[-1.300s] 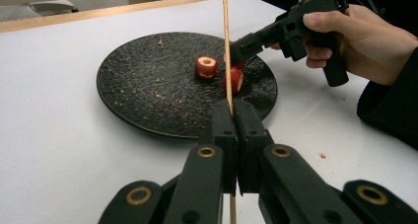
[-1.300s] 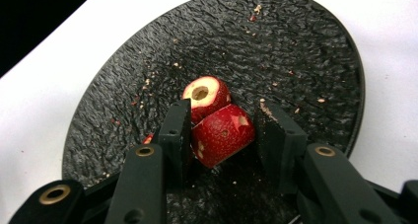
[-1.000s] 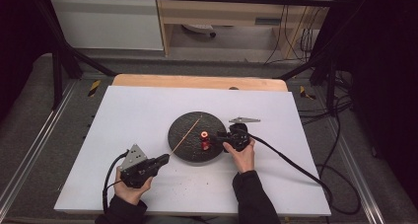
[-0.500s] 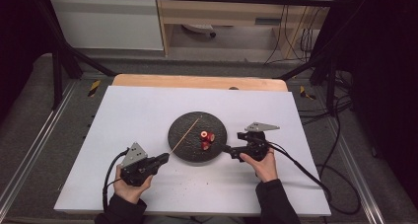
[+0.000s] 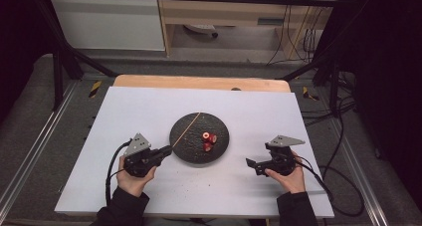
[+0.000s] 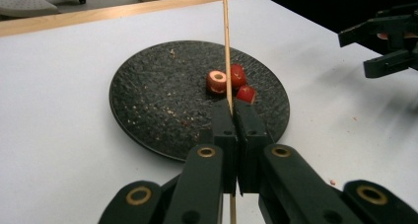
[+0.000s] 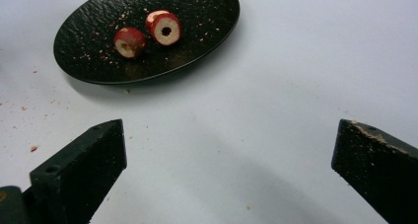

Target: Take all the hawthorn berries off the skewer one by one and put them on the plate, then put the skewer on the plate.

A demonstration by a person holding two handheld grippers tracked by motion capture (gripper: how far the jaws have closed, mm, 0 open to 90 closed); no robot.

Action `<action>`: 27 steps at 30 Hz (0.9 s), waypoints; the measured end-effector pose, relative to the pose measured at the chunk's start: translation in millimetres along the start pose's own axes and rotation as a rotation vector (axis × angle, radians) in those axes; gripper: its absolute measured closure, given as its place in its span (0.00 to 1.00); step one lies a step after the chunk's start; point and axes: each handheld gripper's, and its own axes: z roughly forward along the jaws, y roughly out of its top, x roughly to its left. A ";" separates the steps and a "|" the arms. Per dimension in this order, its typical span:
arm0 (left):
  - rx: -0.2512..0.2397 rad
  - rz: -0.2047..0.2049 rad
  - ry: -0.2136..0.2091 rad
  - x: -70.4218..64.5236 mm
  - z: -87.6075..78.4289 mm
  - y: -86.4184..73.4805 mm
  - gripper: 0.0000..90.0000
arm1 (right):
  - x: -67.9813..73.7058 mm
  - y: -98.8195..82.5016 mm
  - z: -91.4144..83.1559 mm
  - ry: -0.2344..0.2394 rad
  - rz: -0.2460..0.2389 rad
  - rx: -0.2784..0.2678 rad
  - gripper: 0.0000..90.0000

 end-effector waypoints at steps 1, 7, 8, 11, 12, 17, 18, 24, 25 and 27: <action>0.003 -0.003 -0.003 0.6 1.2 1.9 0.98 | -1.0 -2.1 -1.5 0.004 -0.001 -0.006 0.01; 0.030 0.014 0.009 0.2 12.3 14.5 0.98 | -3.3 -16.0 -4.3 0.012 -0.021 0.009 0.01; 0.037 0.022 0.012 0.1 13.7 16.6 0.98 | -4.0 -18.4 -4.1 0.011 -0.022 0.007 0.01; 0.046 0.024 0.020 0.6 18.5 21.5 0.98 | -5.7 -23.0 -3.9 0.005 -0.025 0.030 0.01; 0.049 0.025 0.021 0.4 20.2 22.4 0.98 | -5.6 -23.8 -4.9 0.002 -0.022 0.029 0.01; 0.069 0.033 0.038 0.0 32.0 24.1 0.98 | -6.9 -25.6 -7.3 0.005 -0.012 0.015 0.01; 0.071 0.030 0.048 0.5 34.9 24.0 0.98 | -7.0 -26.0 -6.9 0.003 -0.013 0.018 0.01; 0.123 0.000 0.087 6.8 59.0 22.9 0.98 | -6.9 -27.1 -3.9 -0.002 -0.035 0.037 0.01; 0.128 -0.002 0.089 7.1 62.4 22.6 0.98 | -6.9 -27.3 -3.5 -0.007 -0.039 0.039 0.01; 0.132 -0.006 0.099 6.7 68.2 22.2 0.98 | -6.6 -27.8 -3.3 -0.008 -0.046 0.043 0.01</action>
